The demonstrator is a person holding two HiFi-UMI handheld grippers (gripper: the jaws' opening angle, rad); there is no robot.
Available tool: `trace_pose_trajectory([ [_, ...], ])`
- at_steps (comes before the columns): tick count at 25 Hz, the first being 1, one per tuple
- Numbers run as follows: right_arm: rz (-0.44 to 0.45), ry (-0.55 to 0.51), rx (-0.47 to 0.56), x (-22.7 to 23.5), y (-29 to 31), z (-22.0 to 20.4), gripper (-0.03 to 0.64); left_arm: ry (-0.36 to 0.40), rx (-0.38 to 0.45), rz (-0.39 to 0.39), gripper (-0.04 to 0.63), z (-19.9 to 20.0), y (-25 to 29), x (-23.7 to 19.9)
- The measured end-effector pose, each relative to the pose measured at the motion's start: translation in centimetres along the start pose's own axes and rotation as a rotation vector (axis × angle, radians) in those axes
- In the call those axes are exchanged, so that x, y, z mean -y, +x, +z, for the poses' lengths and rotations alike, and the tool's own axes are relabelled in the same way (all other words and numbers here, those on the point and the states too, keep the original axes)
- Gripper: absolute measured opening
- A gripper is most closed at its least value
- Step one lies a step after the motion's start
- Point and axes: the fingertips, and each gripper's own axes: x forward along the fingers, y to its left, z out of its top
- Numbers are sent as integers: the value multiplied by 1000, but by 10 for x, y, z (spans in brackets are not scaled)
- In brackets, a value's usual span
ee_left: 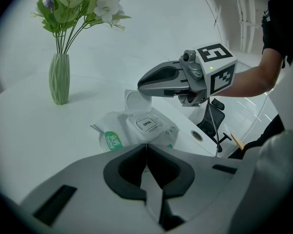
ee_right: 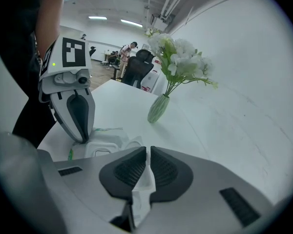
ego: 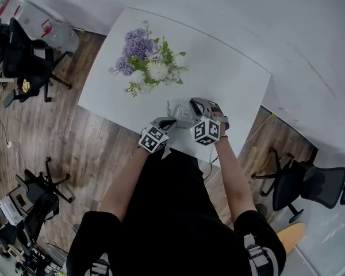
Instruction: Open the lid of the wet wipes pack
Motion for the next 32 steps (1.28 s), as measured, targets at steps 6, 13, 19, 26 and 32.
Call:
trace_pose_trajectory([
  [6,-14,23,-12,7,10,-5,46,-12,0,-23,23,2,0,-1],
  [13,-9,51,-37,11,18,-11,46,-18,-16,-37,23,3,0,0],
  [19,-10,77,-63,13,24,-16,44,-12,-21,-47,23,5,-1,0],
  [26,-16,107,-59,15,11,-18,48,-13,-39,-40,23,3,1,0],
  [32,-16,142,-60,13,-5,-25,51,-31,-35,-14,23,7,-5,1],
])
